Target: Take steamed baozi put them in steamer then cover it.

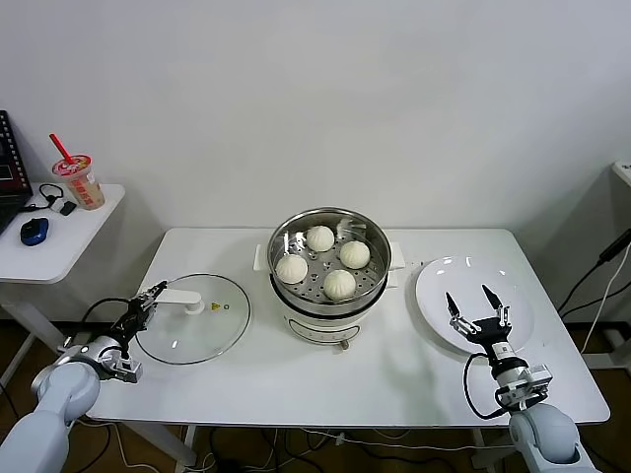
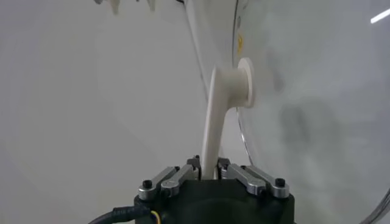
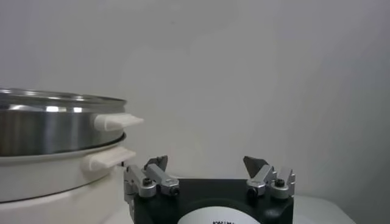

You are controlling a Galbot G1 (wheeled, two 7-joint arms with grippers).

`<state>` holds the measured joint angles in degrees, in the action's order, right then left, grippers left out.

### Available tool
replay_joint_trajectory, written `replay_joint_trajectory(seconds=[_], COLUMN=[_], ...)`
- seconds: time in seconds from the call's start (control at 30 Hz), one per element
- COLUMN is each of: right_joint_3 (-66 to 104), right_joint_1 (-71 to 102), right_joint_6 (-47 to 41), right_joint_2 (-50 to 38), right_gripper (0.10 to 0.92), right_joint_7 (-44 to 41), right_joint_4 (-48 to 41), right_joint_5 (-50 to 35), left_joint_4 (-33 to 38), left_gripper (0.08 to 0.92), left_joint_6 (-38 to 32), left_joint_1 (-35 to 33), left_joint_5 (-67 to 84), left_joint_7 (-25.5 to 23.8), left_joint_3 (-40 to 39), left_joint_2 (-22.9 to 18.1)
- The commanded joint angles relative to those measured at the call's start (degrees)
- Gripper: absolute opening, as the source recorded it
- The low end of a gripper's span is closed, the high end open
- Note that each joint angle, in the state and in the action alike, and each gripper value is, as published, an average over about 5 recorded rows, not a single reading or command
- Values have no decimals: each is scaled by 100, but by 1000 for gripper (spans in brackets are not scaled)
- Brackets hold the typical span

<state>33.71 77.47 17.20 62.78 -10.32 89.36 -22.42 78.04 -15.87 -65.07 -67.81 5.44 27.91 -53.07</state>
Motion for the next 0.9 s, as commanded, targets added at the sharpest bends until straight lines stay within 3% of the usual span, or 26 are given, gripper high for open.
replay_joint_trajectory(seconds=[0.03,0.9], right_joint_3=[2,-27], right_joint_1=[0,-22], right_joint_6=[-3,-54], right_joint_2=[-4,63], right_gripper=[823,823], right_joint_7=[-2,8], right_joint_4=[-11,34], right_joint_5=[-3,130], left_joint_4=[-109,-353], left_gripper=[222,219], left_joint_6=[-38,-120], left_joint_1=[-12,-94], left_joint_5=[-23,-204], left_joint_7=[34,291], left_joint_3=[14,69], left_joint_2=[-92,-342])
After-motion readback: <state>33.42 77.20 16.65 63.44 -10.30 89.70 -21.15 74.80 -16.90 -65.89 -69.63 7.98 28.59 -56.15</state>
